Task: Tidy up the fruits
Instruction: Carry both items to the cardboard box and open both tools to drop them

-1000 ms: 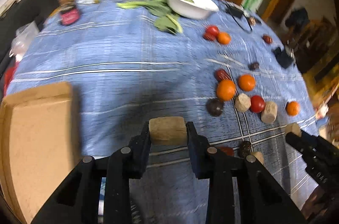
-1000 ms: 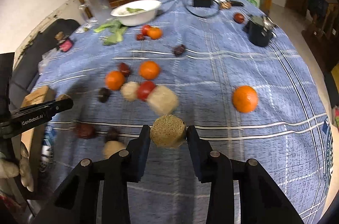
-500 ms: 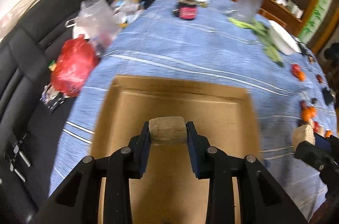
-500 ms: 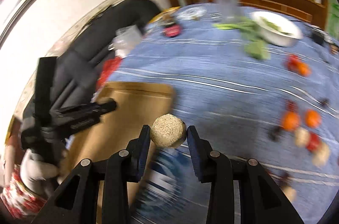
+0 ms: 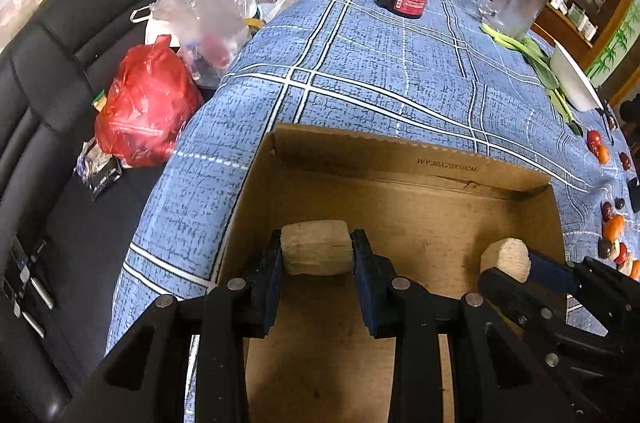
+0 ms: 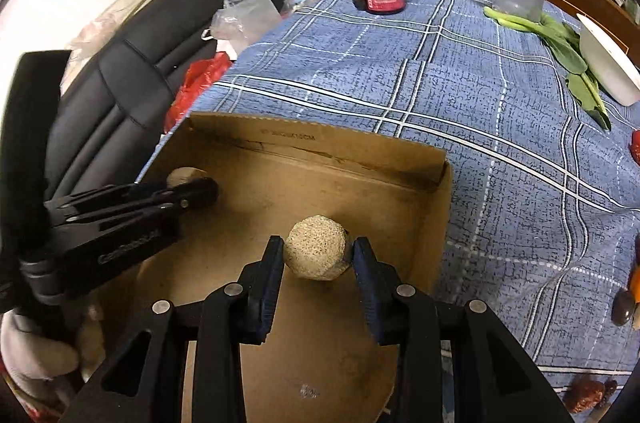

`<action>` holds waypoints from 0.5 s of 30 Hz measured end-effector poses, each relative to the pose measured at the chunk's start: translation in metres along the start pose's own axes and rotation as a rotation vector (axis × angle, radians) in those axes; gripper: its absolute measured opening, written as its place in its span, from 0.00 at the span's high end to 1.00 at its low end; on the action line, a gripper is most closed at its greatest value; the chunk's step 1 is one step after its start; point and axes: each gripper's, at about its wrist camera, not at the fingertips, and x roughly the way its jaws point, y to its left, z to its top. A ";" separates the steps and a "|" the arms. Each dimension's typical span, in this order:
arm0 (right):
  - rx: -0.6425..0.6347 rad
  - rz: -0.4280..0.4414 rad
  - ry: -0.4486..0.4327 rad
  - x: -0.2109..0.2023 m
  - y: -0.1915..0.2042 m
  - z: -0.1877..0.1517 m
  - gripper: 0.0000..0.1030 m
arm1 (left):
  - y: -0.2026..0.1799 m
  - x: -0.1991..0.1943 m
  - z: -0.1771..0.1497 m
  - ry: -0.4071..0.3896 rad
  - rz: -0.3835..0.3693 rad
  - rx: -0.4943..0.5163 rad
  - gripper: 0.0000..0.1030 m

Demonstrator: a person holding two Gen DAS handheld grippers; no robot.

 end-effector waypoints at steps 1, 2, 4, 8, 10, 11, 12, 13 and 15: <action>-0.008 -0.006 -0.002 0.001 0.001 0.001 0.61 | 0.000 0.000 0.000 0.001 -0.002 0.001 0.66; -0.014 -0.010 -0.002 0.005 0.002 0.003 0.61 | 0.000 -0.001 0.000 0.000 -0.004 0.000 0.64; -0.022 -0.002 0.000 0.007 0.004 0.003 0.61 | 0.000 -0.006 0.000 -0.006 -0.001 -0.003 0.62; -0.033 0.004 -0.027 -0.003 0.005 0.005 0.52 | 0.003 -0.023 0.000 -0.034 0.017 -0.027 0.55; -0.032 0.006 -0.044 -0.013 0.004 0.005 0.50 | 0.004 -0.037 0.000 -0.055 0.022 -0.051 0.53; -0.027 0.006 -0.055 -0.020 0.002 0.004 0.50 | 0.004 -0.047 -0.002 -0.070 0.018 -0.066 0.53; -0.016 0.007 -0.069 -0.028 -0.002 0.001 0.50 | 0.003 -0.054 -0.003 -0.080 0.015 -0.075 0.52; -0.005 0.007 -0.079 -0.035 -0.005 -0.001 0.50 | 0.003 -0.062 -0.005 -0.093 0.012 -0.085 0.49; 0.030 0.013 -0.103 -0.052 -0.016 -0.009 0.47 | -0.001 -0.079 -0.011 -0.122 0.000 -0.111 0.43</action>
